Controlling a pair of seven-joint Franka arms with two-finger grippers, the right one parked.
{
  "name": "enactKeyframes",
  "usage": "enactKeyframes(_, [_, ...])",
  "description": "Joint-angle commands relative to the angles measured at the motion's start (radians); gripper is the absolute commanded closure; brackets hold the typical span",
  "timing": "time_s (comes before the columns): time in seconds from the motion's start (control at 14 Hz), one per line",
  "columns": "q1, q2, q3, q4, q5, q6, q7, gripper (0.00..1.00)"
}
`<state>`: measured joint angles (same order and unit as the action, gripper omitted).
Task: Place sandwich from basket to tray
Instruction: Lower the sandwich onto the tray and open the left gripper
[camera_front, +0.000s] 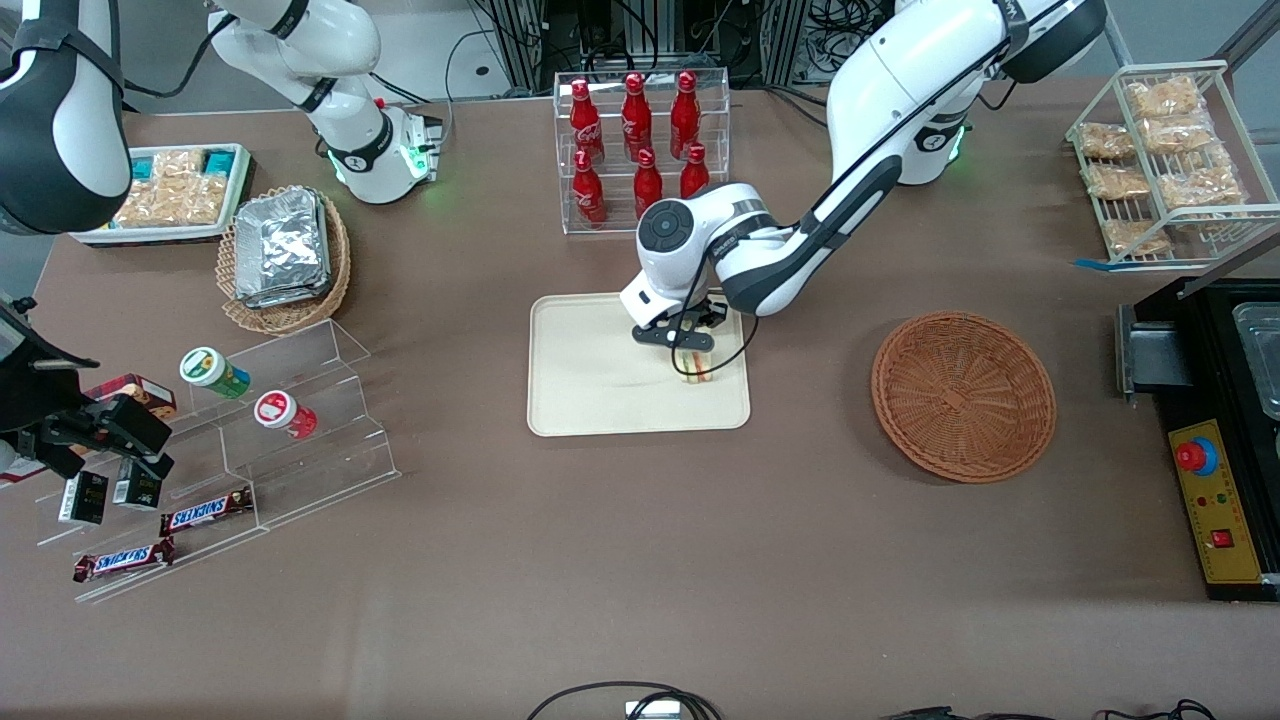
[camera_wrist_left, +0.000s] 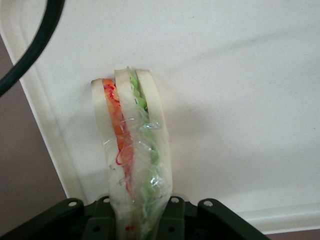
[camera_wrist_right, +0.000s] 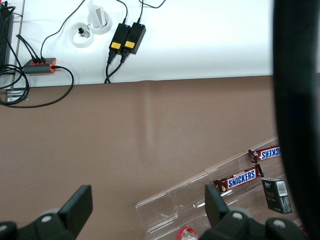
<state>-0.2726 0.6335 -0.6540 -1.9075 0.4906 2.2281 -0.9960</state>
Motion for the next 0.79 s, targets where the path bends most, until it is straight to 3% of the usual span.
enactKeyframes(0.0, [-0.014, 0.028, 0.011, 0.022, 0.029, -0.004, -0.029, 0.29])
enactKeyframes(0.14, [-0.008, 0.015, 0.011, 0.022, 0.026, -0.01, -0.029, 0.24])
enactKeyframes(0.5, [0.001, -0.051, 0.016, 0.044, 0.01, -0.019, -0.039, 0.25])
enactKeyframes(0.71, [0.001, -0.054, 0.039, 0.134, -0.001, -0.118, -0.061, 0.26])
